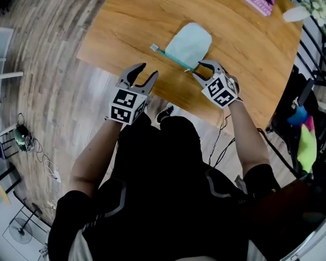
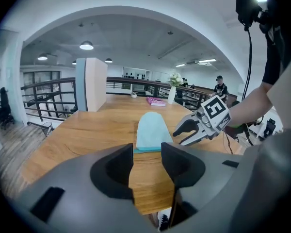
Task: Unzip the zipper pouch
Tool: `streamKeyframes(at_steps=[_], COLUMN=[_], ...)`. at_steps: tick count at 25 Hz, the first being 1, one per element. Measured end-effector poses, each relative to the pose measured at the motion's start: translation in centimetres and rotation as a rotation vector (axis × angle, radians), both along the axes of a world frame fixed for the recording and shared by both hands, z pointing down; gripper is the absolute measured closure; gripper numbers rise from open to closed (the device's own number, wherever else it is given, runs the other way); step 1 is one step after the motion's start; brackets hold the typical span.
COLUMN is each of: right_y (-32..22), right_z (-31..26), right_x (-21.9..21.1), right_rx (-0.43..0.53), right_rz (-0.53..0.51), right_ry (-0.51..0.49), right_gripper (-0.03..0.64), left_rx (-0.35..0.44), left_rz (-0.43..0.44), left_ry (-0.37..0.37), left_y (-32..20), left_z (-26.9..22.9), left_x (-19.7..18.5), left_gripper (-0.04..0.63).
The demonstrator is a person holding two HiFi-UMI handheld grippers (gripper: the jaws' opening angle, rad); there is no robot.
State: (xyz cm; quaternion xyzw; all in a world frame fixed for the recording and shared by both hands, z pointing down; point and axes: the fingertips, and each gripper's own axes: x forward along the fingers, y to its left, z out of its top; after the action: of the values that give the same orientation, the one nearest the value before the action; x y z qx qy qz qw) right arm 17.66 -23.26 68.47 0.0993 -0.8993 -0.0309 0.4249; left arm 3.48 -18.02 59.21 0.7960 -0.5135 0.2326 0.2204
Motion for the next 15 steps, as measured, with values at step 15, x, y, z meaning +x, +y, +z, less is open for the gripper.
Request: streamKeyframes(at_steps=[15], right_y=[0.6], right_z=[2.4], right_x=[-1.1], right_rx=[0.009], right_rz=[-0.120], right_ry=[0.056], right_gripper=[0.474], left_rx=[-0.057], left_rz=[0.005], left_ry=[-0.010], left_y=[0.6], left_z=[1.0], left_x=[-0.2], left_gripper=[0.397])
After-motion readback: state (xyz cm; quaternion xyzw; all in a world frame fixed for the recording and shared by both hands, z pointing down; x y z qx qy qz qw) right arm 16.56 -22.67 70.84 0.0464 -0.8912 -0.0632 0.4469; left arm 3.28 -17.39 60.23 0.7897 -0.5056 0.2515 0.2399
